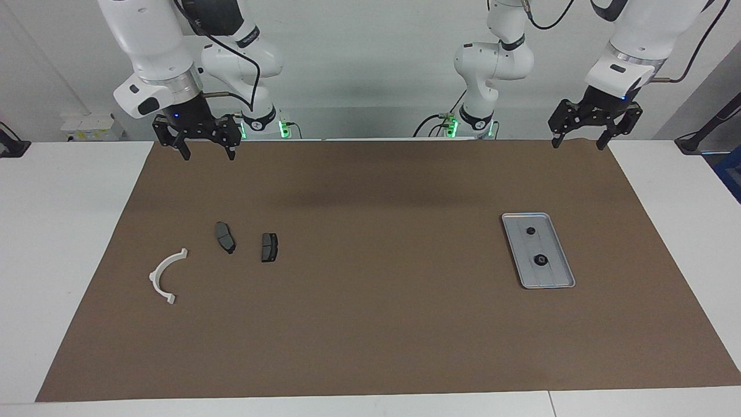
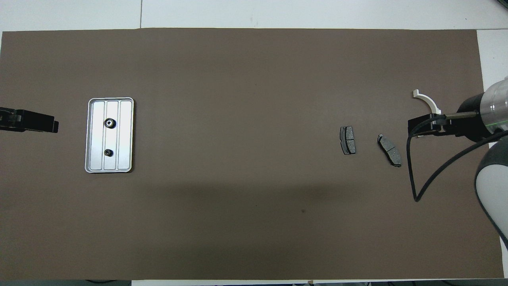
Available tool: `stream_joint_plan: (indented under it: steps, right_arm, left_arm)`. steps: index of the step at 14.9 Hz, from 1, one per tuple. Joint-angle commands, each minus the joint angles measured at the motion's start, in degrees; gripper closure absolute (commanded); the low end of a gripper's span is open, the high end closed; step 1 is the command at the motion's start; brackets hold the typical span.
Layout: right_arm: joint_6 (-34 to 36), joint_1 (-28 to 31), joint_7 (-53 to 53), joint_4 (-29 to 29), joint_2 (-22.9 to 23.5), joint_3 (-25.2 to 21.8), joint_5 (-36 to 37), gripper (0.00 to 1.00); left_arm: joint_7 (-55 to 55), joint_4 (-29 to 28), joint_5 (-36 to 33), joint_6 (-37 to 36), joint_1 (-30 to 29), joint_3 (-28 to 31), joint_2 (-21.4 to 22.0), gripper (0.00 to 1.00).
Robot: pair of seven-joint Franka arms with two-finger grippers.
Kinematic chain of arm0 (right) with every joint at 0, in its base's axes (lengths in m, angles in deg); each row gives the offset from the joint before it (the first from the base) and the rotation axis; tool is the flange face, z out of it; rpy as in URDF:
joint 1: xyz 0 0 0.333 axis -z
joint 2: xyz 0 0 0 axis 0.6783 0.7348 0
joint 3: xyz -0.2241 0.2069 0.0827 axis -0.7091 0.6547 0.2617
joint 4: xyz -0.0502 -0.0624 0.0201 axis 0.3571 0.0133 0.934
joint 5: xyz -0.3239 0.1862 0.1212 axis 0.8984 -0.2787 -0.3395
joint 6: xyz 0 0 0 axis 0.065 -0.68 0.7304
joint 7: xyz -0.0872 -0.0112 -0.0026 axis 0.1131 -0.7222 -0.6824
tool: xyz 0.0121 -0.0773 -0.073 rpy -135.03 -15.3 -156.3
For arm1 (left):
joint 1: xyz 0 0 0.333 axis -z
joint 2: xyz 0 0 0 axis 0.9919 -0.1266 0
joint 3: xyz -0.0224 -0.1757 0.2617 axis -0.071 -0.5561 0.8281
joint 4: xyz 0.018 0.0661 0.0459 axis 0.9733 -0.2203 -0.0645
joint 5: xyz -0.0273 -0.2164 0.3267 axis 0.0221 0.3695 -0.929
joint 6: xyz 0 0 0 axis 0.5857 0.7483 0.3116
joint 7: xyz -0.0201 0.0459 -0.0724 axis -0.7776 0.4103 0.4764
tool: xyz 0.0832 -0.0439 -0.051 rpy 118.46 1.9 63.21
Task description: Place bearing gear from tray to pile
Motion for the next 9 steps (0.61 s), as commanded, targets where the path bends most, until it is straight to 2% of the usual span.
stream_joint_plan:
  steps: [1, 4, 6, 8, 9]
  right_arm:
    - [-0.04, 0.19, 0.25, 0.57, -0.94, 0.09, -1.16, 0.0]
    - [0.05, 0.1, 0.25, 0.57, -0.94, 0.09, -1.16, 0.0]
    - [-0.04, 0.1, 0.16, 0.57, -0.94, 0.09, -1.16, 0.0]
    - [-0.13, 0.1, 0.16, 0.57, -0.94, 0.09, -1.16, 0.0]
    - [-0.13, 0.1, 0.16, 0.57, -0.94, 0.09, -1.16, 0.0]
  left_arm:
    - [-0.68, -0.55, -0.04, -1.26, 0.19, 0.21, 0.82, 0.0]
    - [-0.6, -1.51, -0.04, -1.7, -0.33, 0.48, 1.34, 0.0]
    - [-0.25, -4.49, -0.04, -0.31, -1.56, 1.18, 2.92, 0.0]
    - [-2.0, -12.81, -0.04, 4.15, -4.98, 1.18, 6.95, 0.0]
    - [-2.18, -17.73, -0.04, 10.01, -5.25, 1.18, 8.88, 0.0]
